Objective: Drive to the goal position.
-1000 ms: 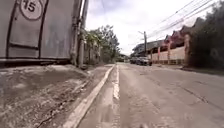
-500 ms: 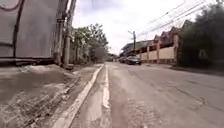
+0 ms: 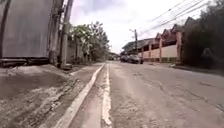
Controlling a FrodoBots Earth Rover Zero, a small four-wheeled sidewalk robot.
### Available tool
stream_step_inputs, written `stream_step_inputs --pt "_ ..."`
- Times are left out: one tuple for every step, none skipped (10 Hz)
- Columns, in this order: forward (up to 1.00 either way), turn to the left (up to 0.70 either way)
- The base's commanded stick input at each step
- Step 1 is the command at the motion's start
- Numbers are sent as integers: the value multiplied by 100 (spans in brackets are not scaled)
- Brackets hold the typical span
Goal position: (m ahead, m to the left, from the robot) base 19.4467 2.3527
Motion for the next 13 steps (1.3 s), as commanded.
stream_step_inputs --pt "70 0" --pt "70 0" --pt "70 0" --pt "70 -24" --pt "70 -33" --pt "70 -6" --pt "70 0" --pt "70 0" --pt "70 0" --pt "70 0" --pt "70 0" --pt "70 0" --pt "70 0"
